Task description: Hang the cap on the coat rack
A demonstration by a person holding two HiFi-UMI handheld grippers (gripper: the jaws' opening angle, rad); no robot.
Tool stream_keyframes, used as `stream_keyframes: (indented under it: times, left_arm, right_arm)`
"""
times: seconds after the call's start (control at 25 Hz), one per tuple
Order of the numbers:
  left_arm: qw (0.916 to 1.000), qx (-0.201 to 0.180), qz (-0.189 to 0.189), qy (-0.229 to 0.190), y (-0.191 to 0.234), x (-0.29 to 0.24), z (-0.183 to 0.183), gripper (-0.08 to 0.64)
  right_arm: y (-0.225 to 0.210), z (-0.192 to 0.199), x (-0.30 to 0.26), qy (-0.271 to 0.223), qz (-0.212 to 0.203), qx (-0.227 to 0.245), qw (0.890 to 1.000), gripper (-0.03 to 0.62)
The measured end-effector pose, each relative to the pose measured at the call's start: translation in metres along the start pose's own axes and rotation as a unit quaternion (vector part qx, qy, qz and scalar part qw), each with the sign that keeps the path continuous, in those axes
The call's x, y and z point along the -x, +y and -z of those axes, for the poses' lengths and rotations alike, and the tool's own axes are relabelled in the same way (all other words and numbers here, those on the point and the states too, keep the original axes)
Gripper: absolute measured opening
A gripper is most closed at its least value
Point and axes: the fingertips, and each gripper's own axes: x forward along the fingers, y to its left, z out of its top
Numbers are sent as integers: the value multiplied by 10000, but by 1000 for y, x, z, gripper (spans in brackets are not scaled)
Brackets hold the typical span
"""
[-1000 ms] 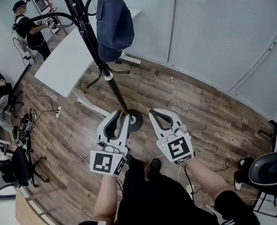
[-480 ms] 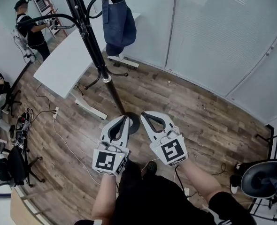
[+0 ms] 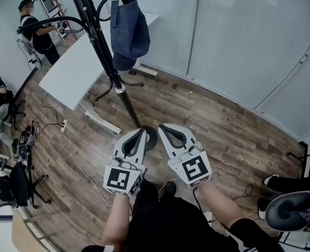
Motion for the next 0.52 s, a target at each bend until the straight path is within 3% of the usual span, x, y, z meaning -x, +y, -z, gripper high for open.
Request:
stream_keyframes:
  times: [0.52]
  left_arm:
    - [10000, 23, 67, -30, -7, -8, -2, 15]
  right_arm:
    - [-7, 6, 6, 273, -63, -335, 9990, 29]
